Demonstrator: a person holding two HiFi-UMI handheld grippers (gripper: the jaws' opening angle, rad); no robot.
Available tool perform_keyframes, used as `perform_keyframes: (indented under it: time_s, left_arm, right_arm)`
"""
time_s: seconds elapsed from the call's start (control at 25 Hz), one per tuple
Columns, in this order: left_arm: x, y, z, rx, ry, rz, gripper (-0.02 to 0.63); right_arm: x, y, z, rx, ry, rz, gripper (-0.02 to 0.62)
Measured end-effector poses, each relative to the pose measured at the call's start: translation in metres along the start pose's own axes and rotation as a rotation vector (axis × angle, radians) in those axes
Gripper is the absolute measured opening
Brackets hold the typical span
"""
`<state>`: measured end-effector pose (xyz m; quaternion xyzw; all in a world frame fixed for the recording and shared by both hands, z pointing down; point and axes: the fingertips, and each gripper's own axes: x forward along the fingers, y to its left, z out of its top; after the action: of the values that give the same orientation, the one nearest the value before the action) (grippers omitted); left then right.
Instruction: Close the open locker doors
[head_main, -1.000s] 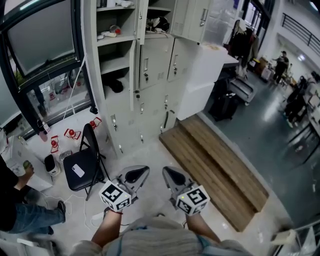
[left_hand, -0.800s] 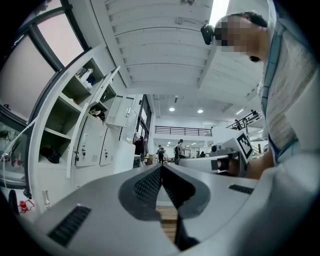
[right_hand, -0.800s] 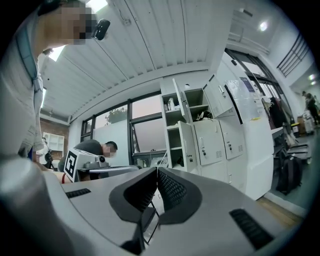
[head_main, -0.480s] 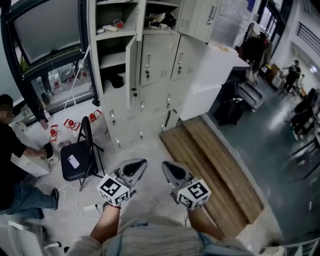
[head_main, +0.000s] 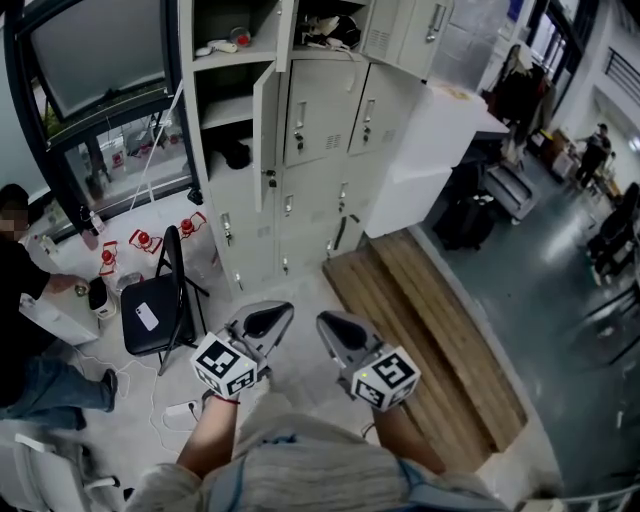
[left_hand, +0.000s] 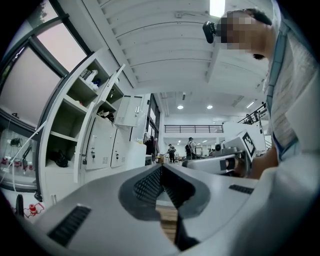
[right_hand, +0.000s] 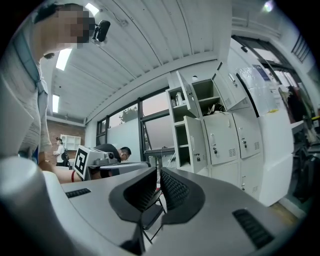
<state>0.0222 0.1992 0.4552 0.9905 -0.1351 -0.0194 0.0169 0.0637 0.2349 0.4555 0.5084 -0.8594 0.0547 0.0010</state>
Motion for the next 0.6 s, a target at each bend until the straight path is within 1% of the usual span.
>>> perform_keyframes:
  time_s: [0.12,0.32,0.6]
  left_arm:
    - [0.003,0.016,-0.007,-0.009,0.003,0.006,0.005]
    - [0.017,0.050,-0.016,-0.022,0.003,-0.010,0.005]
    - [0.039,0.116,-0.004,0.003,0.012,-0.057,0.005]
  right_arm:
    - [0.013,-0.009,-0.002,0.006,-0.001,0.000,0.003]
    - [0.044,-0.028,-0.006,-0.007,-0.008,0.002,0.005]
    - [0.105,-0.066,0.006,0.010,-0.027,-0.029,0.005]
